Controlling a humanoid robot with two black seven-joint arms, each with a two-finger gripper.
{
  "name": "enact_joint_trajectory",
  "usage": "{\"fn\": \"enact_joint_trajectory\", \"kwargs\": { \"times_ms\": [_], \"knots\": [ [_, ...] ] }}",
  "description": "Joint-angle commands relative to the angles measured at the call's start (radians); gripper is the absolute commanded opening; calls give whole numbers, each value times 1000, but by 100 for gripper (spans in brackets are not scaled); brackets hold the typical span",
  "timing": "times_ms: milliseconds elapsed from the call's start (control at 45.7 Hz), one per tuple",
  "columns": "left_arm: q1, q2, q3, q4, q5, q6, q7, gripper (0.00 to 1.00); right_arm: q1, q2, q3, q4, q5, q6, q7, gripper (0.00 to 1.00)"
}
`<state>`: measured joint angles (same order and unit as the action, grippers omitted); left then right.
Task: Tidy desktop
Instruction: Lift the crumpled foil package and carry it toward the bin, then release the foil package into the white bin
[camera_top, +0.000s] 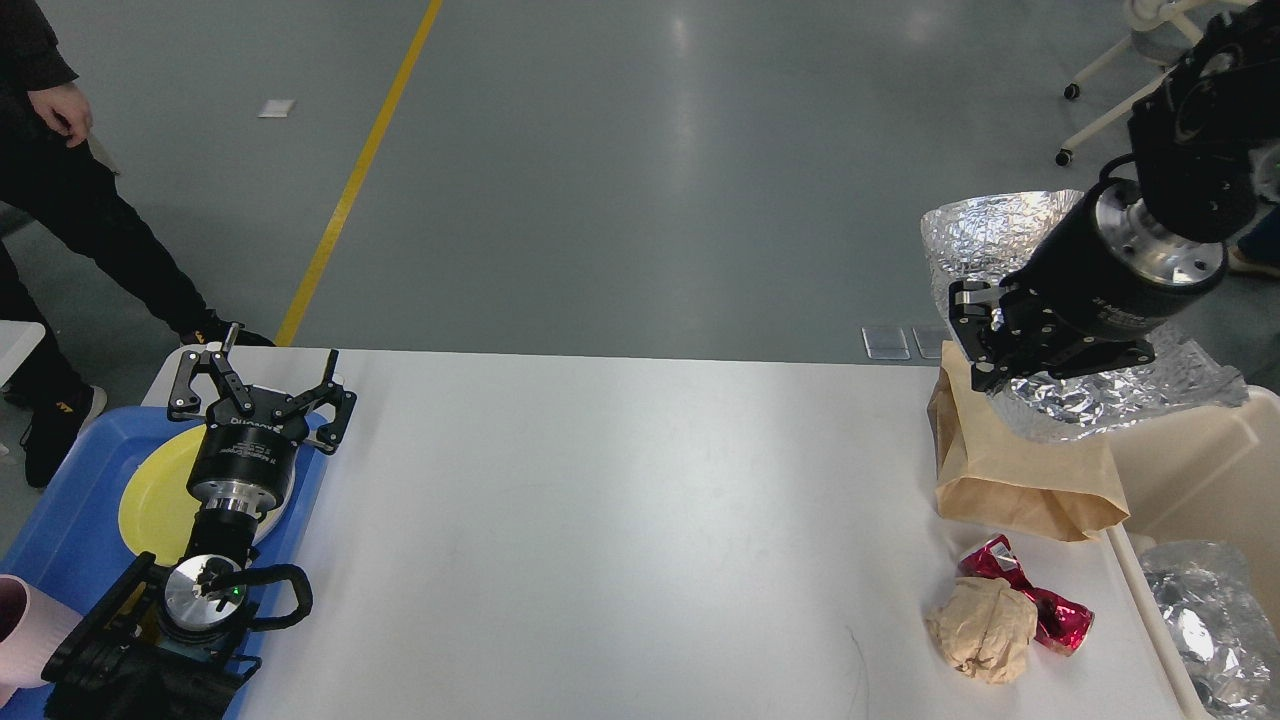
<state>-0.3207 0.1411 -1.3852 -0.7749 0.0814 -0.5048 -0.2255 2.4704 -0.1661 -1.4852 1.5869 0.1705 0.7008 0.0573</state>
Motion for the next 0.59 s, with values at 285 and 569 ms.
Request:
{"fn": "enact_joint_trajectory", "kwargs": {
  "times_ms": [285, 569],
  "knots": [
    [0, 0, 0, 0, 0, 0, 0, 96, -47, -160, -270, -22, 1, -190, 26, 0],
    [0, 0, 0, 0, 0, 0, 0, 96, -411, -510, -212, -376, -9, -276, 19, 0]
  ]
}}
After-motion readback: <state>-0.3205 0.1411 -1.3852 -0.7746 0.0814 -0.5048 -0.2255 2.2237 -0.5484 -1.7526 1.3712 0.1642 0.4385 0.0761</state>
